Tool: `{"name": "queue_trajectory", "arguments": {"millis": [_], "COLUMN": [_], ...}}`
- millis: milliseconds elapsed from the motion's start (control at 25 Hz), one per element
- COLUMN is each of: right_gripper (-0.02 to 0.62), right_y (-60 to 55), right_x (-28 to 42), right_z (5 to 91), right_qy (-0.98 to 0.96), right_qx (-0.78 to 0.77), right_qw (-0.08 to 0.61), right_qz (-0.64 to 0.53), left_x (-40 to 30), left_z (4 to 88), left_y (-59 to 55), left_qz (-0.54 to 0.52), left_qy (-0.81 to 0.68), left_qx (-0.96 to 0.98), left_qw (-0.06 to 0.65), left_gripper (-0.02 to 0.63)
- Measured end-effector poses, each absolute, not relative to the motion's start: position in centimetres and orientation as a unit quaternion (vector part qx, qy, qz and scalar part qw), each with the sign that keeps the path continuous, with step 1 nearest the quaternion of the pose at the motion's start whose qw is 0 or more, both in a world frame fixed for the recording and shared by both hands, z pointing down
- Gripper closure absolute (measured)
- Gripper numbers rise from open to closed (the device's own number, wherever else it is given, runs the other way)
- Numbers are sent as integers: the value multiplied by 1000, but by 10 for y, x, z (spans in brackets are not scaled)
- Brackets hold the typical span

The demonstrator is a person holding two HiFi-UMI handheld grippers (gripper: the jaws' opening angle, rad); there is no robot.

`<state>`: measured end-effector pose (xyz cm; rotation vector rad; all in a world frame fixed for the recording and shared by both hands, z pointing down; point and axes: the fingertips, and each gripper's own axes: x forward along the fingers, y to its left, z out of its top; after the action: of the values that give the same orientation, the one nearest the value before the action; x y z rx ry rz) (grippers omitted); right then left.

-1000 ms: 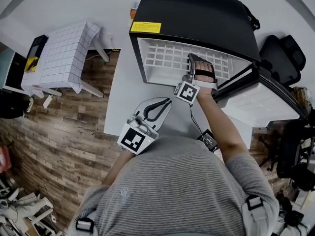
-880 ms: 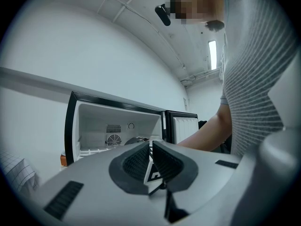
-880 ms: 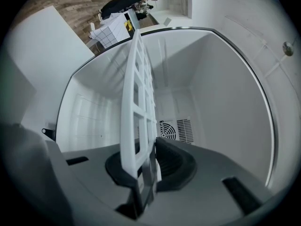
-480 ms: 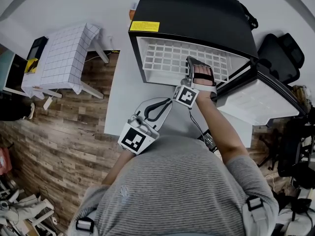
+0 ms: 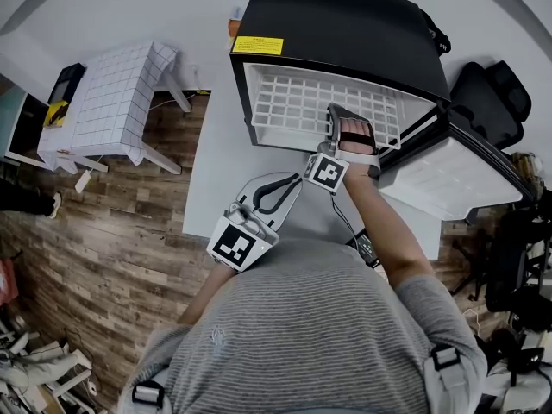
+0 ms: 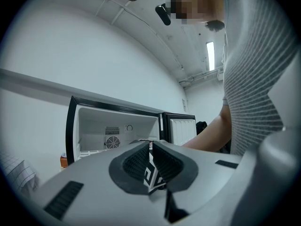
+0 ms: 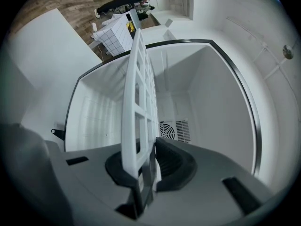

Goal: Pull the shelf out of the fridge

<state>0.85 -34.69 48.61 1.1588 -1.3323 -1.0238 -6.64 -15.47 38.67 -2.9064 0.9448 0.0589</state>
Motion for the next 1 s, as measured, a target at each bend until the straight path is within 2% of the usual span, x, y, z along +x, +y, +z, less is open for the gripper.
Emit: {"name": "queue_trajectory", "arguments": {"millis": [1000], "right_gripper": [555], "right_y": [-336], "right_x": [6], "right_z": [484], "right_qy": [-558], "right_qx": [481], "right_qw": [529], "right_qz": [-421], "left_x": [-72], "left_z": [383], "left_y": [-151], "left_qz": [22], "left_qy": [310], "left_qx": [-949], "left_qw": [48], "left_gripper": [594]}}
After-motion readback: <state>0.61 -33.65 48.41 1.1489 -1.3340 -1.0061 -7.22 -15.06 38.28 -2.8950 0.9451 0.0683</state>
